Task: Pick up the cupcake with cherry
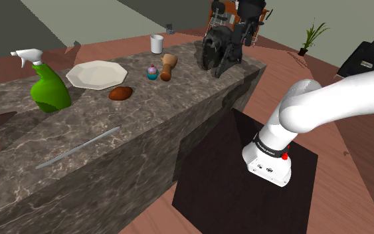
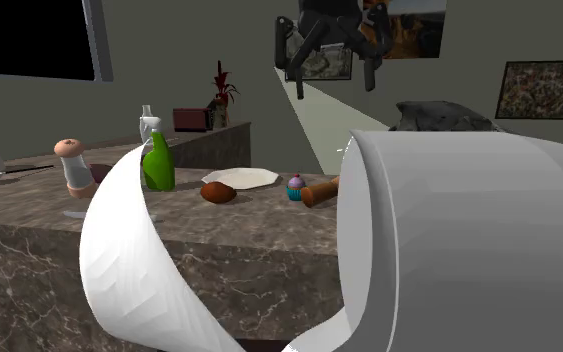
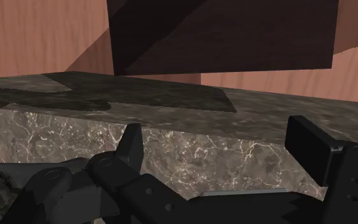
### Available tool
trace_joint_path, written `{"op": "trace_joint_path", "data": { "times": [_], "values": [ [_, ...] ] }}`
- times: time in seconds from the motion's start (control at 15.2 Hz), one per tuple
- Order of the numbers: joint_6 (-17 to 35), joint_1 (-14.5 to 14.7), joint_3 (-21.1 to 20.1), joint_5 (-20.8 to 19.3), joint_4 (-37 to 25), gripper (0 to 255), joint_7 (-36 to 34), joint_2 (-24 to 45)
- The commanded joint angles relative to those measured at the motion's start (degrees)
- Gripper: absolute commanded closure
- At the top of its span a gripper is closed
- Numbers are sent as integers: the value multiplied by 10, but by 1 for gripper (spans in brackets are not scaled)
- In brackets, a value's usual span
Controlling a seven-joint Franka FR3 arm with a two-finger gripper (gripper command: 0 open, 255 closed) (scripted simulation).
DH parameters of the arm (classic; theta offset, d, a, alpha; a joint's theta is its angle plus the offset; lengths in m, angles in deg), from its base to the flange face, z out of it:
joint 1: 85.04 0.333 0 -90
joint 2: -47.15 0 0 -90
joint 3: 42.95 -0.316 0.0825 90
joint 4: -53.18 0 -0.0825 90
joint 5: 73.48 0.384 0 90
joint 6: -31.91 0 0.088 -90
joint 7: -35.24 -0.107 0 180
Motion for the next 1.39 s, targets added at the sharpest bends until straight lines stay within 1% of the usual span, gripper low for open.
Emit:
{"op": "trace_joint_path", "data": {
  "times": [0.0, 0.4, 0.79, 1.06, 1.32],
  "values": [
    [0, 0, 0, 0, 0, 0, 0, 0],
    [160, 9, 51, -4, 50, 0, 60, 51],
    [317, 28, 102, 12, 66, 0, 129, 139],
    [414, 50, 136, 42, 56, 0, 186, 213],
    [497, 79, 168, 98, 30, 0, 260, 296]
  ]
}}
